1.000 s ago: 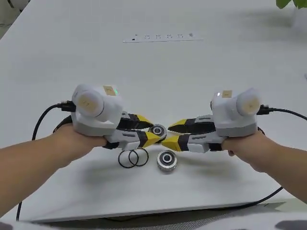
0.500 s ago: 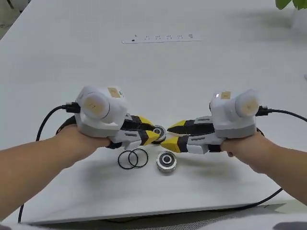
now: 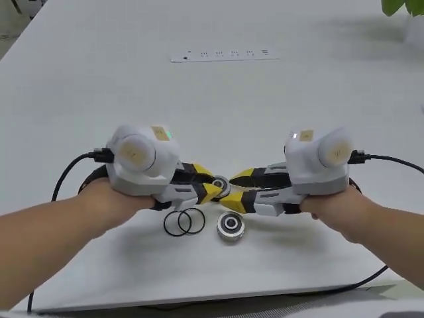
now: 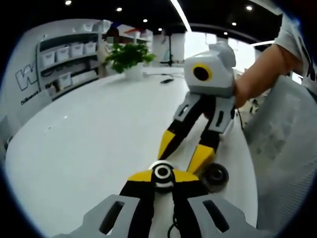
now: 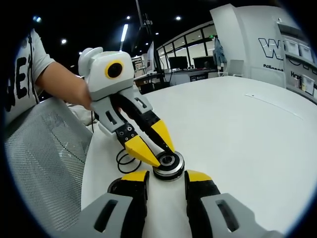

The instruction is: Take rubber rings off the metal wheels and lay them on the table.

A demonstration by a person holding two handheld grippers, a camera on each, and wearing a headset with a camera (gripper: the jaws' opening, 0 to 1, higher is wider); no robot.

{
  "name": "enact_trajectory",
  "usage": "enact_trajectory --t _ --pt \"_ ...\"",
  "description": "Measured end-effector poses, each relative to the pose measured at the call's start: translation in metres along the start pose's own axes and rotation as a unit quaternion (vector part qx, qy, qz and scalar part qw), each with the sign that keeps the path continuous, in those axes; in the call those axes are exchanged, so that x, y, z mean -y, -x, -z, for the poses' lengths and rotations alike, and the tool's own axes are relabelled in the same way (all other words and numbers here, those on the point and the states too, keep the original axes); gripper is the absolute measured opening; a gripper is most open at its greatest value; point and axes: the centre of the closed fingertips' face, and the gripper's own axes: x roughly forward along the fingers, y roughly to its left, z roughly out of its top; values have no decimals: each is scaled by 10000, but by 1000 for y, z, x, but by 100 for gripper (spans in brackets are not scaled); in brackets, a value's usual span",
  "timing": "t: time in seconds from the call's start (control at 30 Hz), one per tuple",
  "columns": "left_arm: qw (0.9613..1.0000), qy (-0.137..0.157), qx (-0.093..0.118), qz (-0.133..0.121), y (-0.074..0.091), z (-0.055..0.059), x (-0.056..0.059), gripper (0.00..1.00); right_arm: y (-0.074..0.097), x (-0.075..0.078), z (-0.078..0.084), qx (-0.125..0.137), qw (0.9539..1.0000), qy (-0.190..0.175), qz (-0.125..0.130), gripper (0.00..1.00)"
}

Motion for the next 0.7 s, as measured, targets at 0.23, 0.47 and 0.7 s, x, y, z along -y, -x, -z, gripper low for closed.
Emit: enact_trajectory --t 0.23,0.47,0.7 --pt "10000 17 -7 -44 0 1 -1 13 -4 1 -1 -16 10000 49 48 26" --pt "10000 44 4 -84 -1 2 -3 13 -7 4 1 -100 9998 141 125 24" --pt "10000 49 20 -85 -1 2 -3 13 -5 6 5 -127 9997 146 138 21"
